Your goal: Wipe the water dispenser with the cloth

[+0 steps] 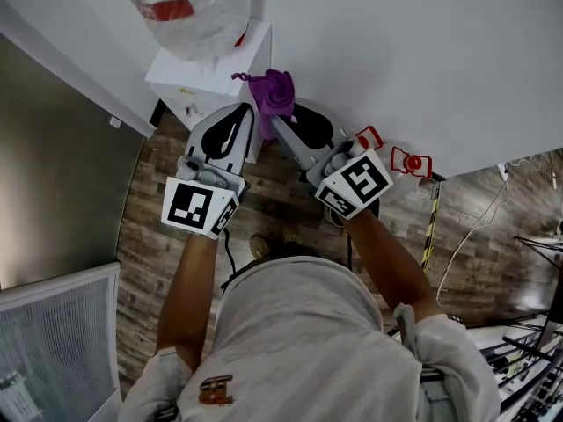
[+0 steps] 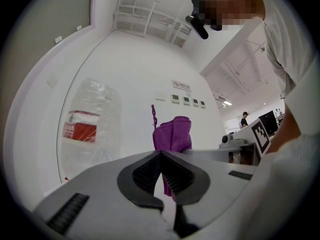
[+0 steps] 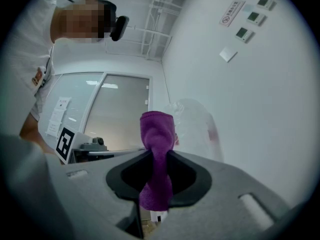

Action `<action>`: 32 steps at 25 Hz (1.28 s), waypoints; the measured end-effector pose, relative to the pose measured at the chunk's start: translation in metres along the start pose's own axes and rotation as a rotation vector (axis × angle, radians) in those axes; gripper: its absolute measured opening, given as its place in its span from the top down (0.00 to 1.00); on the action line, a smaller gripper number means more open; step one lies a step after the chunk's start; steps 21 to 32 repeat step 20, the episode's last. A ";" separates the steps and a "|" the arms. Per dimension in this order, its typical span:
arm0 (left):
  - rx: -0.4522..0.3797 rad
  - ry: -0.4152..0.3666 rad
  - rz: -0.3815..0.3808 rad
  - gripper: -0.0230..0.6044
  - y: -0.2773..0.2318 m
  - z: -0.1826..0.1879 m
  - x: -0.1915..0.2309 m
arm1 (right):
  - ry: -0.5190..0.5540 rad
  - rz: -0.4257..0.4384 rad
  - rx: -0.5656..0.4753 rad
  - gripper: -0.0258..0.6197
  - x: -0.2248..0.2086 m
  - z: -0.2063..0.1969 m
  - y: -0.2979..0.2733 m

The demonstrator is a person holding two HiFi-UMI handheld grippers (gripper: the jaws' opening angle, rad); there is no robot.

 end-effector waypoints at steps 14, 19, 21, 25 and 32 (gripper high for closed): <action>0.005 0.005 0.020 0.97 -0.005 0.000 0.001 | 0.005 0.014 -0.014 0.82 -0.006 0.005 -0.001; 0.004 0.001 0.019 0.97 -0.010 0.003 -0.001 | 0.007 0.018 -0.016 0.82 -0.009 0.008 0.001; 0.003 0.000 0.019 0.97 -0.011 0.004 -0.001 | 0.007 0.018 -0.017 0.82 -0.010 0.009 0.001; 0.003 0.000 0.019 0.97 -0.011 0.004 -0.001 | 0.007 0.018 -0.017 0.82 -0.010 0.009 0.001; 0.003 0.000 0.019 0.97 -0.011 0.004 -0.001 | 0.007 0.018 -0.017 0.82 -0.010 0.009 0.001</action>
Point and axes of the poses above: the fingertips, and each gripper's own axes: y backward along the fingers, x to its left, z out of its top, the point moved 5 cm from there along y, backward along the fingers, and after that the axes turned 10 degrees about -y, right-handed, at the moved point
